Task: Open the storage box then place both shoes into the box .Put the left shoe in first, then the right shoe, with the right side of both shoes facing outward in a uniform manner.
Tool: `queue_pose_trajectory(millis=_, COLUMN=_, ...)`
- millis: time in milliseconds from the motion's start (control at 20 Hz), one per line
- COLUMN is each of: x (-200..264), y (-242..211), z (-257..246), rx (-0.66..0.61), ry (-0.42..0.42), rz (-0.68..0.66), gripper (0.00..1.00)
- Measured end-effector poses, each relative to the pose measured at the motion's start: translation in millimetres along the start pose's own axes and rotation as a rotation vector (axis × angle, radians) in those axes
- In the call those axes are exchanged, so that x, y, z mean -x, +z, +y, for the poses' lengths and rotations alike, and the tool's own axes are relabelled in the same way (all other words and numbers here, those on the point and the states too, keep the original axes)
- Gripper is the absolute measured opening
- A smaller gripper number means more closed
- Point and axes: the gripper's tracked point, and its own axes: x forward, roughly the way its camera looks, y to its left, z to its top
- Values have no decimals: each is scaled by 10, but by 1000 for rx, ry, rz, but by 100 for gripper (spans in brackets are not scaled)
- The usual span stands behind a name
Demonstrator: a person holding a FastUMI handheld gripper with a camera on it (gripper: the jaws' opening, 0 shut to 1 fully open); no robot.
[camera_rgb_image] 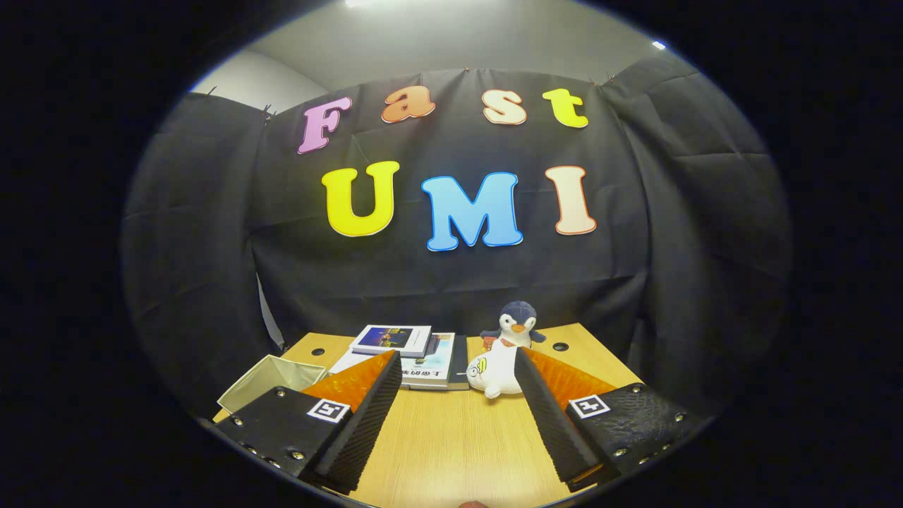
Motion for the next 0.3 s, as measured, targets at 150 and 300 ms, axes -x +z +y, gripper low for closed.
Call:
queue_pose_trajectory(millis=150, x=17, y=43, z=-128, rx=-8, ry=-22, rz=-24, gripper=97)
queue_pose_trajectory(millis=300, x=15, y=87, z=-197, rx=-20, ry=-36, rz=-42, gripper=98)
